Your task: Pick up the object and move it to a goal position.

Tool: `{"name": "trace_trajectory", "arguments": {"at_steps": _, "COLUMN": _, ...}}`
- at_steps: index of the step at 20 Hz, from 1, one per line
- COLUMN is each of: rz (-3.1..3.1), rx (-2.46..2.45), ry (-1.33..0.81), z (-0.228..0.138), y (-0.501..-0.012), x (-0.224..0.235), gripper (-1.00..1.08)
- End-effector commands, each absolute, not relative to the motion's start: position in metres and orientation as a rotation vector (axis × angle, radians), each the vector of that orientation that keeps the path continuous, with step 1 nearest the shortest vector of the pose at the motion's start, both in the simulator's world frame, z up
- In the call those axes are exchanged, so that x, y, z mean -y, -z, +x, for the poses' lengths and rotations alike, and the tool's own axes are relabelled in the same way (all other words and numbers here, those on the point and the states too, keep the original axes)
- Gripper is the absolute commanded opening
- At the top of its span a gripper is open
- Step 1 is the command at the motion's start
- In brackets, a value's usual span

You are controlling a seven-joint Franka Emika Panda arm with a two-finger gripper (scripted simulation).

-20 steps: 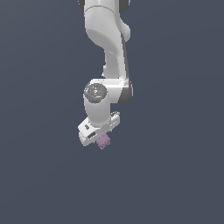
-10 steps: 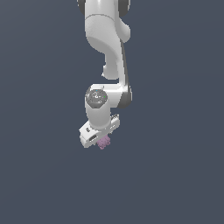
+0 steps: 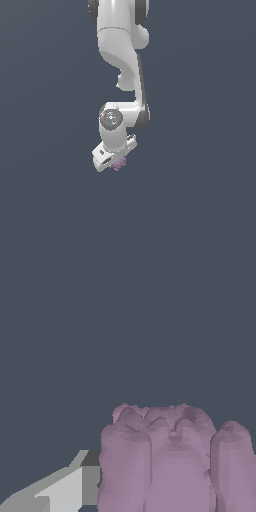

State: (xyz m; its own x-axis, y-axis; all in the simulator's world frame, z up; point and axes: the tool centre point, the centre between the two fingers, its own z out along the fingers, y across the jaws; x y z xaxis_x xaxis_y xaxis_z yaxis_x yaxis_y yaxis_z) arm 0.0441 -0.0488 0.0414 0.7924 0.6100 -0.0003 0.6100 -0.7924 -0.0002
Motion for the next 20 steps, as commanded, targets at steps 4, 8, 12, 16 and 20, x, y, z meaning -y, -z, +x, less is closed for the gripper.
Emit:
{"name": "trace_trajectory", "arguments": {"at_steps": 4, "rz": -2.974, "rx": 1.013, "ry": 0.0, "z": 0.044, "y": -0.041, "x": 0.049, "gripper": -1.0}}
{"name": "trace_trajectory", "arguments": {"at_steps": 8, "rz": -2.974, "rx": 1.013, "ry": 0.0, "z": 0.044, "y": -0.041, "x": 0.049, "gripper": -1.0}}
{"name": "trace_trajectory", "arguments": {"at_steps": 12, "rz": -2.974, "rx": 1.012, "ry": 0.0, "z": 0.044, "y": -0.043, "x": 0.049, "gripper": -1.0}}
{"name": "trace_trajectory", "arguments": {"at_steps": 16, "rz": -2.974, "rx": 1.012, "ry": 0.0, "z": 0.04, "y": -0.052, "x": 0.047, "gripper": -1.0}}
{"name": "trace_trajectory", "arguments": {"at_steps": 20, "rz": -2.974, "rx": 1.012, "ry": 0.0, "z": 0.034, "y": -0.068, "x": 0.043, "gripper": -1.0}}
